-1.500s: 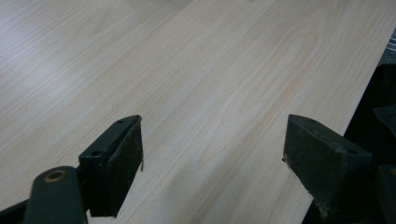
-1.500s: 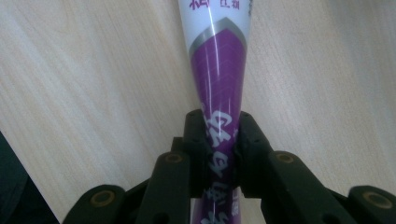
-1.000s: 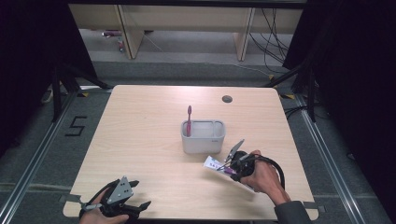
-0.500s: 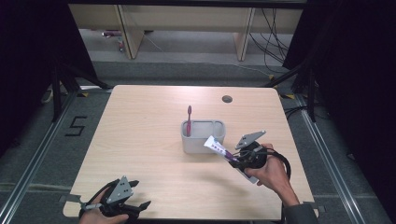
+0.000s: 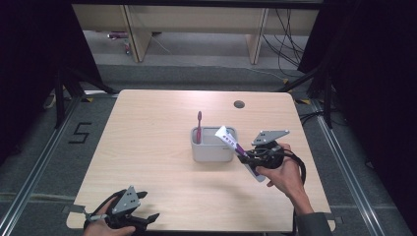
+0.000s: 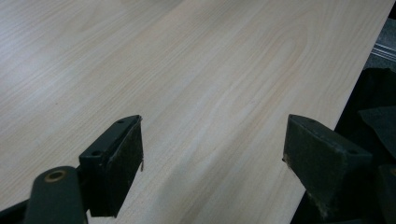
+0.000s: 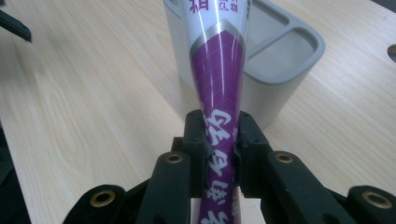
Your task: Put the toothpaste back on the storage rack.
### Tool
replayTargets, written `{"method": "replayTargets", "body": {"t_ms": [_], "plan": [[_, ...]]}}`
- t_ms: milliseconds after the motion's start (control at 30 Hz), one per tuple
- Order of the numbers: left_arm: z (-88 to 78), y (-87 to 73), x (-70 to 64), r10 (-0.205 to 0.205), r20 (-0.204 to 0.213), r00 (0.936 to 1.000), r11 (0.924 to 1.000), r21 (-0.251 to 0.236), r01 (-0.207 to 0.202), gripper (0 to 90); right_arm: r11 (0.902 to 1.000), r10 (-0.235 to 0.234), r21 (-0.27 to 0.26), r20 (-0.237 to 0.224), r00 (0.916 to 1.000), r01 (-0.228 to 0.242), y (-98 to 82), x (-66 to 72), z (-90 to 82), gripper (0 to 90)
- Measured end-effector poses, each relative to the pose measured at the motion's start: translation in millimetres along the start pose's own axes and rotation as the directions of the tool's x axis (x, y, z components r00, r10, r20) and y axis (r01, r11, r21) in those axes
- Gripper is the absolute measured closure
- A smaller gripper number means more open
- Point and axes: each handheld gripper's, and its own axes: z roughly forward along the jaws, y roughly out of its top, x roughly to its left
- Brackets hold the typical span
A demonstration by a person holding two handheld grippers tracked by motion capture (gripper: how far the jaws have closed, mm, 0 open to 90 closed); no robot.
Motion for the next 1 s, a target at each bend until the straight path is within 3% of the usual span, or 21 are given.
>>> {"method": "replayTargets", "body": {"t_ms": [33,133,233,300,367,400,467,533,567,633,667,900,1000], "plan": [[0.7,-0.2,-1.5,-0.023,0.004,0.9997,0.9996,-0.015,0.023,19.3,1.0,0.003,-0.006,-0.007,1.0,-0.003,1.0,-0.3,-0.2,77.3],[0.3,-0.6,-0.3,0.001,0.001,1.0,1.0,0.004,-0.001,19.1,0.9997,0.008,-0.025,0.005,1.0,-0.008,5.0,-0.1,-1.9,77.4],[0.2,-0.3,-0.8,-0.003,0.005,1.0,1.0,-0.002,0.003,19.0,0.9984,0.024,-0.052,0.01,0.9997,-0.023,10.3,-0.1,-4.8,77.4],[0.4,-0.5,-1.1,-0.006,0.005,1.0,1.0,-0.004,0.006,18.9,0.9956,0.004,-0.093,0.015,0.9999,-0.003,14.1,-2.5,-4.7,77.4],[-0.1,-0.2,-0.1,-0.003,0.002,1.0,1.0,0.001,0.003,18.8,0.9937,0.054,-0.098,-0.001,0.9985,-0.054,16.5,-1.5,-4.6,77.3],[-0.5,-0.2,0.2,-0.002,-0.001,1.0,1.0,0.002,0.002,18.8,0.9928,0.029,-0.117,0.013,0.9995,-0.027,18.0,-3.7,-3.9,77.4],[-1.0,-0.3,0.3,-0.002,0.005,1.0,1.0,0.004,0.002,18.7,0.9914,0.054,-0.119,0.001,0.9985,-0.054,20.7,-2.6,-3.0,77.4],[-0.8,-0.2,1.0,0.001,0.003,1.0,1.0,0.003,-0.001,18.7,0.9887,0.041,-0.145,0.03,0.9987,-0.036,23.9,-4.4,-2.6,77.4],[-1.1,-0.3,1.1,0.001,0.003,1.0,1.0,0.003,-0.001,18.7,0.9878,0.075,-0.138,0.015,0.9971,-0.072,25.4,-2.9,-2.7,77.4],[-1.4,-0.4,0.4,-0.001,-0.001,1.0,1.0,0.0,0.001,18.7,0.9875,0.053,-0.15,0.019,0.9984,-0.05,28.6,-5.0,-1.5,77.3],[-1.1,-0.3,0.6,-0.001,0.003,1.0,1.0,0.0,0.001,18.7,0.9862,0.073,-0.151,0.019,0.9972,-0.069,29.7,-3.5,-1.4,77.3],[-0.6,0.3,1.7,0.009,-0.011,0.9999,1.0,0.001,-0.009,18.7,0.9794,0.06,-0.195,0.029,0.9978,-0.053,35.8,-6.9,4.4,77.3],[-1.2,-0.3,0.8,0.002,-0.001,1.0,1.0,0.0,-0.002,18.7,0.9718,0.093,-0.218,0.009,0.9956,-0.089,37.4,-6.0,6.8,77.3]]}}
